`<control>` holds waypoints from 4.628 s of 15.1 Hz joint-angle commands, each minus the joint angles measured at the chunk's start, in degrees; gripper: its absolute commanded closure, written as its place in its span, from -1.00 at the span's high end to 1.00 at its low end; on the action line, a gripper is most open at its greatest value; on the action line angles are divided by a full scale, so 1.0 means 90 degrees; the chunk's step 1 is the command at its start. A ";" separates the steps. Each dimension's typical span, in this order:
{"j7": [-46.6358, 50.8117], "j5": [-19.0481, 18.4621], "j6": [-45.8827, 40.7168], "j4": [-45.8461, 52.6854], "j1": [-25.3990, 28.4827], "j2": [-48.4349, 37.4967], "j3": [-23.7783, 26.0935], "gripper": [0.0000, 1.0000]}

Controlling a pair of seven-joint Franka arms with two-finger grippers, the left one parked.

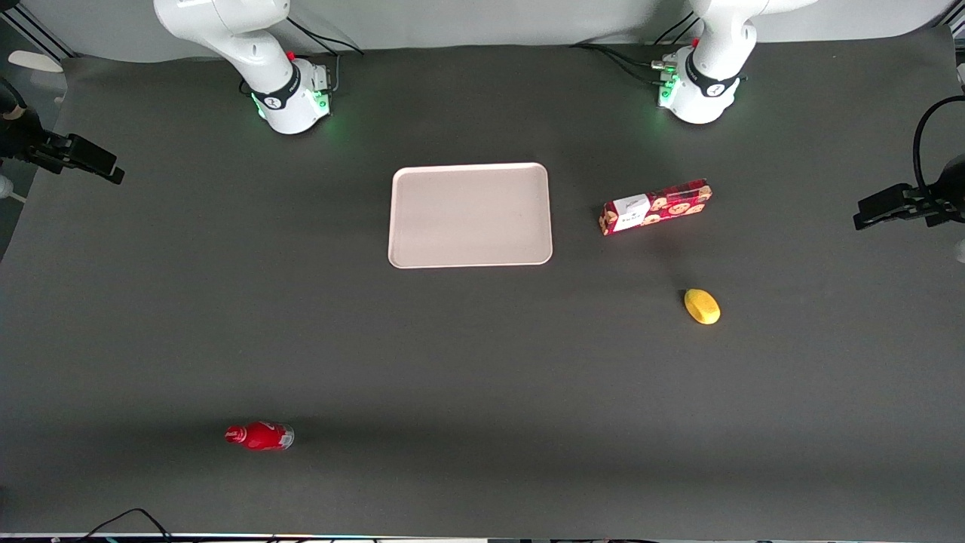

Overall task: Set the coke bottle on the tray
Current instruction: 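Move the open right gripper down toward the red Coca-Cola bottle, then close the right gripper around the red Coca-Cola bottle, then lift the bottle and carry it with the right gripper over the white tray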

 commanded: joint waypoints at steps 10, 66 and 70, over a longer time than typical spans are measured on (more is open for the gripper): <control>-0.0157 0.0082 -0.0187 0.0247 -0.0735 0.0165 0.0511 1.00; -0.0120 0.0453 0.1770 0.3762 -0.0346 0.4668 0.1216 -1.00; 0.0953 0.0443 0.0364 0.4045 -0.0151 0.4228 0.1594 -1.00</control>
